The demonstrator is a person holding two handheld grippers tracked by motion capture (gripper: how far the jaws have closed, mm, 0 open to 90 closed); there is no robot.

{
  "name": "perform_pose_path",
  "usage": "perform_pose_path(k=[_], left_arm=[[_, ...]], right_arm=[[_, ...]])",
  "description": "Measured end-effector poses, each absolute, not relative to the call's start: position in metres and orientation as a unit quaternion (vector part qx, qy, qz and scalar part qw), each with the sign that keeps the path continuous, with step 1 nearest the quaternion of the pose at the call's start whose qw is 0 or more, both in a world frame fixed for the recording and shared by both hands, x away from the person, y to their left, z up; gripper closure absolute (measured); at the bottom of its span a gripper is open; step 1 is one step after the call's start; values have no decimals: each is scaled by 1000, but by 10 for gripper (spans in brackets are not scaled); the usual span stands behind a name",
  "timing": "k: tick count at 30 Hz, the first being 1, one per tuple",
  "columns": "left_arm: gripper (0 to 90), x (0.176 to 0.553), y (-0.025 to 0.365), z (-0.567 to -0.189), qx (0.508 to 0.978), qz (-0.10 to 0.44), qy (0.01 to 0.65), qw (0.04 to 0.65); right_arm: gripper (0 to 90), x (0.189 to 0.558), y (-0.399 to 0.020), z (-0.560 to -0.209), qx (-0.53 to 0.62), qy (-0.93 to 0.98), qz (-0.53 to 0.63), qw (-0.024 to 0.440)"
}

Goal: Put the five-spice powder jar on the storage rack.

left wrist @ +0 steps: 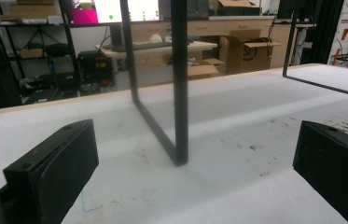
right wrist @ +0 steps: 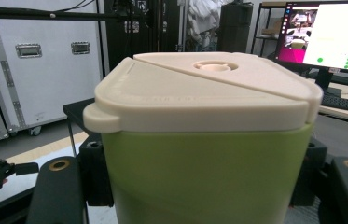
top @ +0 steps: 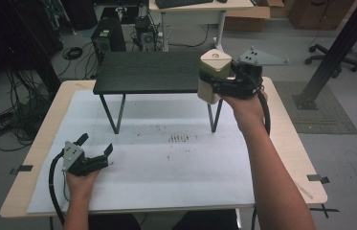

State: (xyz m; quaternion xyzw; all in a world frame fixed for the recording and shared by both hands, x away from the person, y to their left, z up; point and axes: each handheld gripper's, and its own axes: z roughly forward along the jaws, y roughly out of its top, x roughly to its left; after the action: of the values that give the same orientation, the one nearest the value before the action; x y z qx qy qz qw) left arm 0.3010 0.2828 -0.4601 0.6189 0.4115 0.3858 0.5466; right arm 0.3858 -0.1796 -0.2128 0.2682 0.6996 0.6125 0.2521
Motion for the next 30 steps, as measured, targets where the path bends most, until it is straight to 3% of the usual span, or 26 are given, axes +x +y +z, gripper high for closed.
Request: perform_pose_path(k=[30], left_arm=[[4, 300, 283, -460, 616, 384, 413, 549]], right_arm=[[299, 427, -162, -204, 292, 695, 606, 252]])
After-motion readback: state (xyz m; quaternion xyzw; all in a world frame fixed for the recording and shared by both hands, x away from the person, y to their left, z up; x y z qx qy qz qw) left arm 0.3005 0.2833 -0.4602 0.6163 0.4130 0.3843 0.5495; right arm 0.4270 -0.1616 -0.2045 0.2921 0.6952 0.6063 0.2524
